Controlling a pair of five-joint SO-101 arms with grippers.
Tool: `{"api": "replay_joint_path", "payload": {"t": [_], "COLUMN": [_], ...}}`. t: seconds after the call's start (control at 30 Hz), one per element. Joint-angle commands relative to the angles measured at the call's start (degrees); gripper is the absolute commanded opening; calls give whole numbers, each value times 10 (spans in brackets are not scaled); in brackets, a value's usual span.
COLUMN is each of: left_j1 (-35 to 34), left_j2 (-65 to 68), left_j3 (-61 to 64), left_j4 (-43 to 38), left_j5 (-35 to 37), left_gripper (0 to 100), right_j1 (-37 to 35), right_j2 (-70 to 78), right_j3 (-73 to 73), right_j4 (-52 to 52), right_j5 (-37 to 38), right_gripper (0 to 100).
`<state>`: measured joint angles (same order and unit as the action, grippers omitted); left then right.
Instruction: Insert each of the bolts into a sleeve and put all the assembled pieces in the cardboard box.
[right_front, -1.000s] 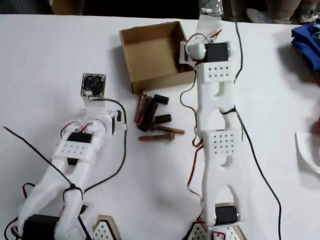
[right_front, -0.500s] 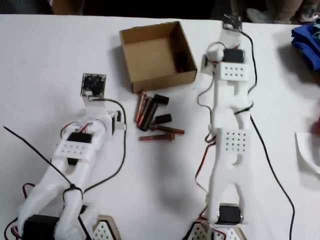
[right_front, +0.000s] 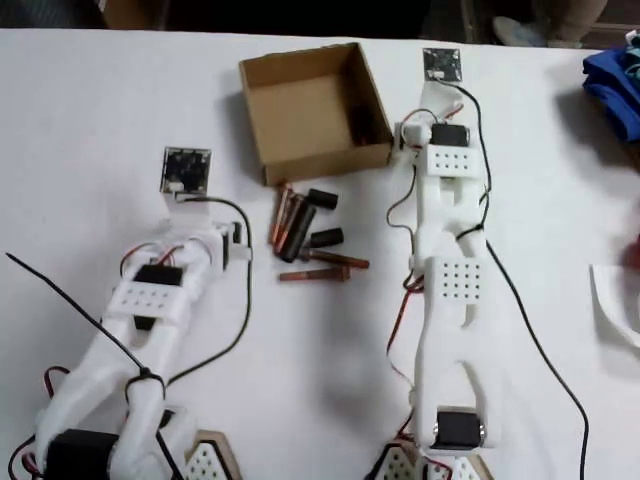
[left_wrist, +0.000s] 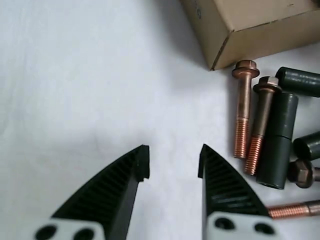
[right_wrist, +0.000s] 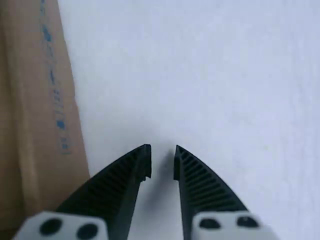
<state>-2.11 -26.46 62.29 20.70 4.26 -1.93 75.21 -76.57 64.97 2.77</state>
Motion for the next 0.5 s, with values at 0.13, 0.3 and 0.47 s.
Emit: {"api": "replay_joint_path", "payload": {"t": [0.13, 0.3, 0.47], "left_j1": [-8, -35, -36], "left_j2": [-23, -23, -24], "left_j3": [-7, -10, -10], "left_j4": [-2, -2, -2], "left_j5": [-3, 0, 0], "left_gripper": [181, 181, 181], "right_j1": [-58, -58, -33], "right_j2": [-16, -17, -18], "right_j3": [-55, -86, -142], "right_j4": [85, 118, 159], "right_j5": [5, 5, 5], "right_gripper": [74, 74, 74]}}
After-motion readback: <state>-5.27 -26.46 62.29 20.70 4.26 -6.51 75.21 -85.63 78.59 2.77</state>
